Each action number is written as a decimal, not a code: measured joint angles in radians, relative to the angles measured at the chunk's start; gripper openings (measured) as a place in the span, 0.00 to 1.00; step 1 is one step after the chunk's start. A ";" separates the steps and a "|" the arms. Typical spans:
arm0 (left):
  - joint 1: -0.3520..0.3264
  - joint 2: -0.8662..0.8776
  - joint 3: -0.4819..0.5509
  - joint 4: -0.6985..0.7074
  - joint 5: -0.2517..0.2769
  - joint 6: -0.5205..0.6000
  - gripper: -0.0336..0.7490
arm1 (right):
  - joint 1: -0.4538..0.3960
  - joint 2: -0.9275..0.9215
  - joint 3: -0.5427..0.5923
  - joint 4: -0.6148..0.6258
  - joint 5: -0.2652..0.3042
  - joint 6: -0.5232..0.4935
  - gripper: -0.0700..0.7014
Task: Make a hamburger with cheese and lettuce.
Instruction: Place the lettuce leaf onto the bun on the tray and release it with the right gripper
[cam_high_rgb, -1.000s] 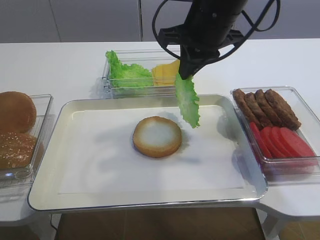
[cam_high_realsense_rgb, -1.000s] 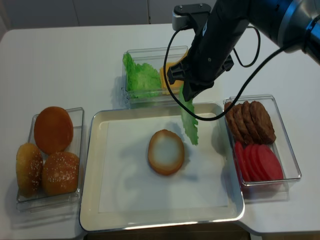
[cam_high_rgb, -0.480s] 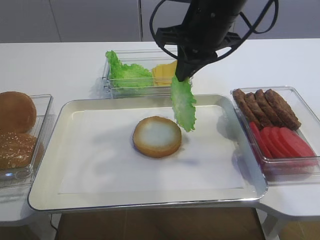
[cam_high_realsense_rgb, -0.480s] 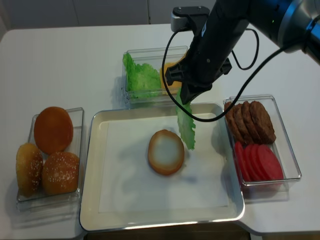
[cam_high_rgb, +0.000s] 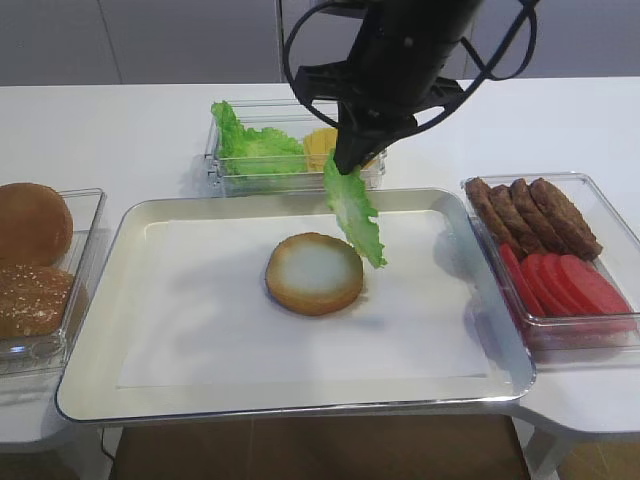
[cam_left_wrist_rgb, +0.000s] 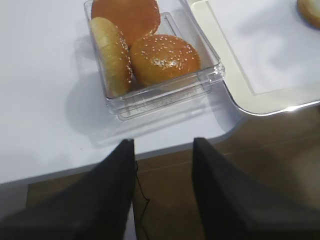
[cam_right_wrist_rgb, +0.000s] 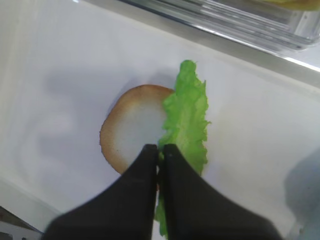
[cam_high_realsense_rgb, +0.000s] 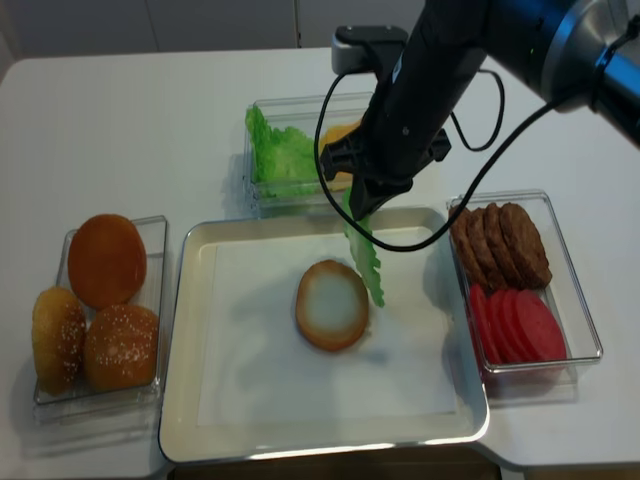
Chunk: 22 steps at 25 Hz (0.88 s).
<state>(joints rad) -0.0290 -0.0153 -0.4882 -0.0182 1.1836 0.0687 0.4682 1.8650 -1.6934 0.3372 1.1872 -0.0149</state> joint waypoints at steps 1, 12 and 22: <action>0.000 0.000 0.000 0.000 0.000 0.000 0.41 | 0.005 0.000 0.000 0.000 -0.002 -0.001 0.14; 0.000 0.000 0.000 0.000 0.000 0.000 0.41 | 0.017 0.015 0.000 0.035 -0.002 -0.005 0.14; 0.000 0.000 0.000 0.000 0.000 0.000 0.41 | 0.039 0.018 0.000 0.050 -0.002 -0.017 0.15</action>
<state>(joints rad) -0.0290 -0.0153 -0.4882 -0.0182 1.1836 0.0687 0.5072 1.8831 -1.6934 0.3867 1.1852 -0.0316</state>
